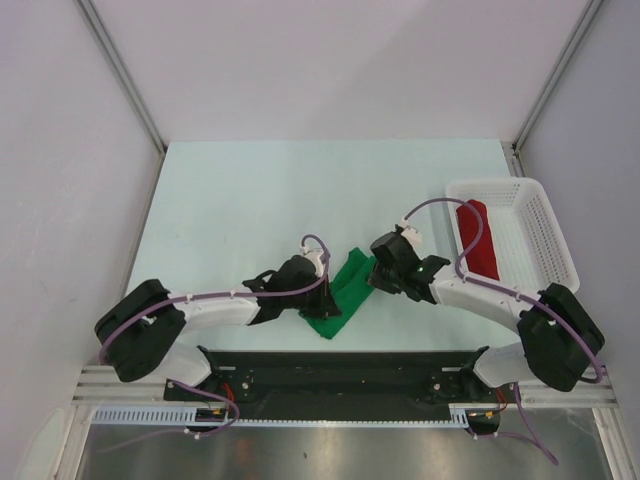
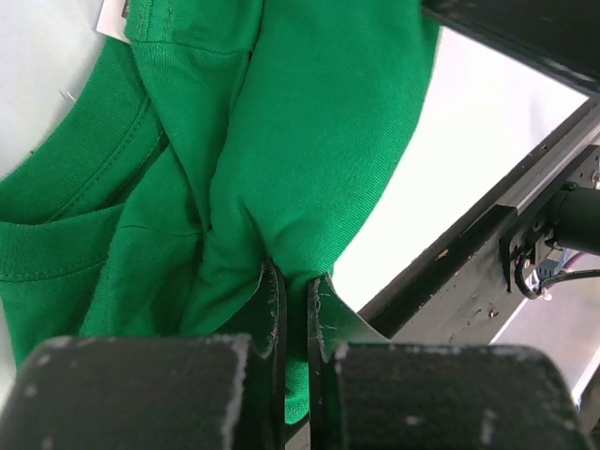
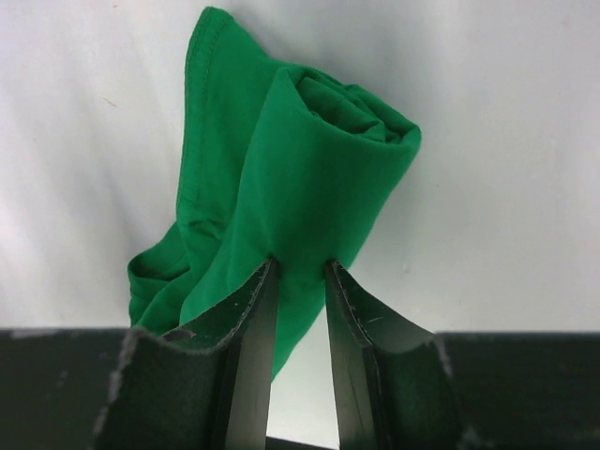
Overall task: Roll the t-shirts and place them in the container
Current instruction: Roll the T-shirt to the center of the board.
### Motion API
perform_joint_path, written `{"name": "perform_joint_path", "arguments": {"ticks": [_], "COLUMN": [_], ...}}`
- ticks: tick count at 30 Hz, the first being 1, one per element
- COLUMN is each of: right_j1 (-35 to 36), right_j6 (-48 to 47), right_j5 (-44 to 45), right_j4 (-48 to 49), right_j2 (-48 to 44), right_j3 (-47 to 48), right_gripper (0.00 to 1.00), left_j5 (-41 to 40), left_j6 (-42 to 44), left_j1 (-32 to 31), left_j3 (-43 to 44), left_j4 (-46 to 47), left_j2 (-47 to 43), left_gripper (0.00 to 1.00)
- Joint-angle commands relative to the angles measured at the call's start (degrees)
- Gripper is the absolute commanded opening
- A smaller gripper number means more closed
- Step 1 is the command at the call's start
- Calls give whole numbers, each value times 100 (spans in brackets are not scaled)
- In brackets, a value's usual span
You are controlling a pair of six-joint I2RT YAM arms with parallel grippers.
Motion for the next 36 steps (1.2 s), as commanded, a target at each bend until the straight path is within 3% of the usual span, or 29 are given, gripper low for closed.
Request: {"name": "perform_joint_path", "arguments": {"ticks": [1, 5, 9, 17, 27, 36], "right_j1": [9, 0, 18, 26, 35, 44], "right_j6": [-64, -117, -152, -222, -283, -310], "right_j5": [17, 0, -35, -53, -44, -115], "right_j4": [364, 347, 189, -83, -277, -277], "right_j2": [360, 799, 1168, 1801, 2101, 2127], "right_j3": [414, 748, 1092, 1531, 1787, 1831], "right_gripper": [31, 31, 31, 32, 32, 33], "left_j5": [-261, -279, -331, -498, -490, -683], "left_j6": [48, 66, 171, 452, 663, 1058], "left_j1": [130, 166, 166, 166, 490, 667], "left_j3": [-263, -272, -202, 299, 818, 1336], "left_j4": [-554, -580, -808, -1468, -1732, -1644], "left_j2": [213, 170, -6, -639, -798, 88], "left_gripper": [0, 5, 27, 52, 60, 62]}}
